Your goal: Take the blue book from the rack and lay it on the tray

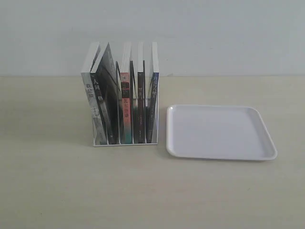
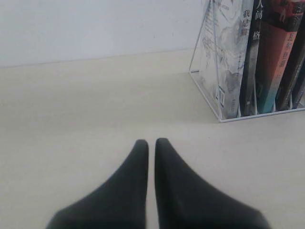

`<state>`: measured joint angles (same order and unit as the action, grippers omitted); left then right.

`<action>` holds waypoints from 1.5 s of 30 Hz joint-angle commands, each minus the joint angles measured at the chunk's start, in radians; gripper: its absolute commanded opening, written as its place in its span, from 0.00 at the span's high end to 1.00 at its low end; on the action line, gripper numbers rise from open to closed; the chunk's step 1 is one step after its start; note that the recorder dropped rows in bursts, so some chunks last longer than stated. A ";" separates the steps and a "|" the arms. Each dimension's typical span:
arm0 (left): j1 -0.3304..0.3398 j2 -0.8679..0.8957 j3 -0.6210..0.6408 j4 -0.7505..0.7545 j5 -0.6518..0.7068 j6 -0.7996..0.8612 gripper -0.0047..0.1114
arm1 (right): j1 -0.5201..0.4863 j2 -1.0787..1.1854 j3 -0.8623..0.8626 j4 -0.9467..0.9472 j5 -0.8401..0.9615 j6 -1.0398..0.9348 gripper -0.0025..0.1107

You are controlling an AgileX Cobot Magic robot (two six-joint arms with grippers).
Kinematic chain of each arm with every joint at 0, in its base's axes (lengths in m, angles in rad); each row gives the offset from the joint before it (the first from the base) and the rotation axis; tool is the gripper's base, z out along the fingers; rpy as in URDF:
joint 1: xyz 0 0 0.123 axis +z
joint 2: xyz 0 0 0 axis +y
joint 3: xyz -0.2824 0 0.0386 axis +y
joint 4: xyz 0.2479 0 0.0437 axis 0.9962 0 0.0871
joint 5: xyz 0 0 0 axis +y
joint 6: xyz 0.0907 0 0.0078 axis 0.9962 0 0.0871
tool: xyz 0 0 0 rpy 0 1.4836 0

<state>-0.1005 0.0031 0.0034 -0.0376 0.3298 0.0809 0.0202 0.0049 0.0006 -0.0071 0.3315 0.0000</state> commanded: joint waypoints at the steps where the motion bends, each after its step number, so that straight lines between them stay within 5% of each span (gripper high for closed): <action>1: 0.000 -0.003 -0.003 0.002 -0.015 -0.007 0.92 | 0.001 -0.005 -0.001 -0.002 -0.009 0.000 0.98; 30: 0.000 -0.003 -0.003 0.002 -0.015 -0.007 0.92 | 0.001 -0.005 -0.001 -0.002 -0.024 0.000 0.98; 45: 0.000 -0.003 -0.003 0.002 -0.015 -0.007 0.92 | 0.001 -0.005 -0.001 -0.002 -0.422 0.000 0.98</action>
<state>-0.1005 0.0031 0.0034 -0.0376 0.3298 0.0809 0.0202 0.0049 0.0006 -0.0071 -0.0413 0.0000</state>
